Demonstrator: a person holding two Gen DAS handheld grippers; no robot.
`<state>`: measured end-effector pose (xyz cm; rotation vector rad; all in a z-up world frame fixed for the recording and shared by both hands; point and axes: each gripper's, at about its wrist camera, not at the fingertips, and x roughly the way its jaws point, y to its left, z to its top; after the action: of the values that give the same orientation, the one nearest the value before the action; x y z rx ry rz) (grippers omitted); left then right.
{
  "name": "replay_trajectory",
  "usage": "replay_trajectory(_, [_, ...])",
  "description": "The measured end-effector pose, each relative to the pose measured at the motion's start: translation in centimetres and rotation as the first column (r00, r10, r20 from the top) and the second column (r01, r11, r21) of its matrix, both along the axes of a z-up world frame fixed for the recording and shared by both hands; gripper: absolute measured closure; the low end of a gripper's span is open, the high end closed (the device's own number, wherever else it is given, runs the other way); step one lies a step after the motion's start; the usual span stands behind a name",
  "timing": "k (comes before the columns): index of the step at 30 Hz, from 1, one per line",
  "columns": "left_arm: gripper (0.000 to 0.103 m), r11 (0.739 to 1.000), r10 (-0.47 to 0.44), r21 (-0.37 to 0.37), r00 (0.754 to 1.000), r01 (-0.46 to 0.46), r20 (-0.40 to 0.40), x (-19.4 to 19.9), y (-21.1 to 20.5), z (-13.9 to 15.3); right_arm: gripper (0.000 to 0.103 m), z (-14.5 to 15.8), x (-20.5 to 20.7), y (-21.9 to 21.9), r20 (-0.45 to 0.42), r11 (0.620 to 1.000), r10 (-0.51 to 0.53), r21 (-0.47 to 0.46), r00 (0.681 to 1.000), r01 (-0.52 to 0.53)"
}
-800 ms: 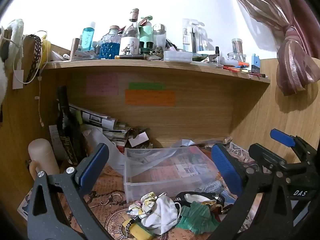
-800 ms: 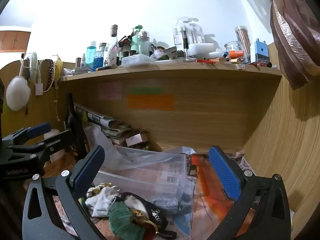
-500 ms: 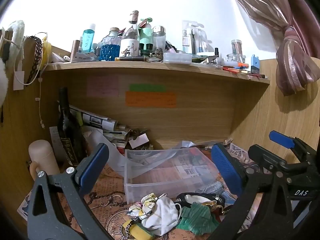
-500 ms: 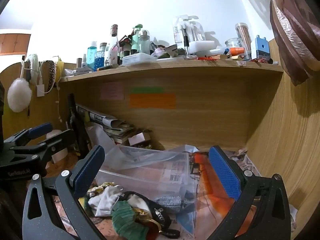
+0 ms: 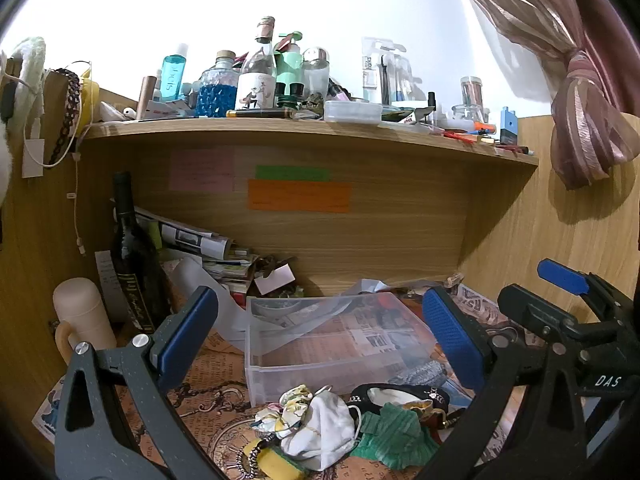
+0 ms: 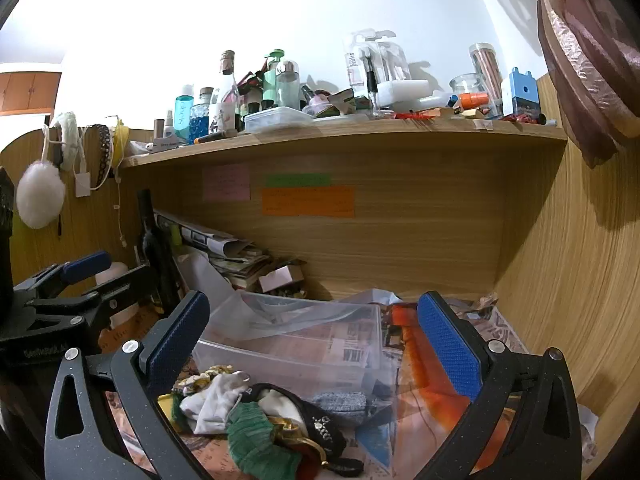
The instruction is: Organize soft objects
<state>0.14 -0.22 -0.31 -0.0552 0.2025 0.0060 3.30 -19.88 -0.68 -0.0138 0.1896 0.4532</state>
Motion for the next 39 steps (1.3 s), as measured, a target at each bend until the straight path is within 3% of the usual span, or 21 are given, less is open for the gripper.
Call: replay_trajectory(39, [0.000, 1.000, -0.014, 0.006, 1.000, 0.014, -0.005, 0.12, -0.26, -0.59, 0.000, -0.12, -0.02, 0.12, -0.005, 1.000, 0.007, 0.010, 1.000, -0.007])
